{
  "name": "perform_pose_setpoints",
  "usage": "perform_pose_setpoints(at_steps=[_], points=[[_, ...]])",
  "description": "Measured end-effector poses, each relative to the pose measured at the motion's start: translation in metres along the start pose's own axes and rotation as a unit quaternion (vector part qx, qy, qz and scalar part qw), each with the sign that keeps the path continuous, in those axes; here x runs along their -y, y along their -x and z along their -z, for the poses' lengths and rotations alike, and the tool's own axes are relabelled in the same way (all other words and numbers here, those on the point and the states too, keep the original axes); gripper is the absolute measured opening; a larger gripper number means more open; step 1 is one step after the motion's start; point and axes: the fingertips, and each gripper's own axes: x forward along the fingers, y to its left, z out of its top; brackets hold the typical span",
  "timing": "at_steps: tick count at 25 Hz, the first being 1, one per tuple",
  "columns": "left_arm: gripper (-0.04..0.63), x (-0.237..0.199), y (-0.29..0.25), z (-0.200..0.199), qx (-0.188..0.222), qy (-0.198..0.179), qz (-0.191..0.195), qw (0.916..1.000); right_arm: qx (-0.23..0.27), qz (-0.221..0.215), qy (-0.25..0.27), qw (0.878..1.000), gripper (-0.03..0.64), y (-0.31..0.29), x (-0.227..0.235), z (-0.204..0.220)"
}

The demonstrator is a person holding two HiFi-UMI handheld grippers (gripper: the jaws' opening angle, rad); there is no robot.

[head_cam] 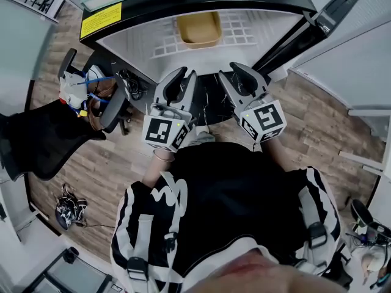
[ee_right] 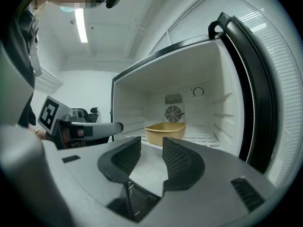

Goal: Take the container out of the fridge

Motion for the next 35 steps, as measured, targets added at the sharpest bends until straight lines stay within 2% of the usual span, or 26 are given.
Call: perform_pose_setpoints(at_steps=[7,14,27,35], points=[[0.114,-0.017,-0.016,0.000,0.001,-0.006,0.005,1.0000,-0.018,0.002,0.010,1.000,0.183,-0.026,0.019,0.001],[0.172,-0.030,-0.040,0.012,-0.035,-0.007,0.026,0.9990,-0.049,-0.005,0.013,0.999,0.229,-0.049,0.032,0.010],[0.193,-0.057,-0.066,0.030,-0.077,-0.022,0.013,0.9967,-0.077,-0.011,0.020,0.997,0.244,-0.085,0.046,0.014],[0.195,-0.056,-0.076,0.039,-0.112,-0.032,0.024,0.9929,-0.083,-0.029,0.028,0.996,0.247,-0.093,0.047,0.013]])
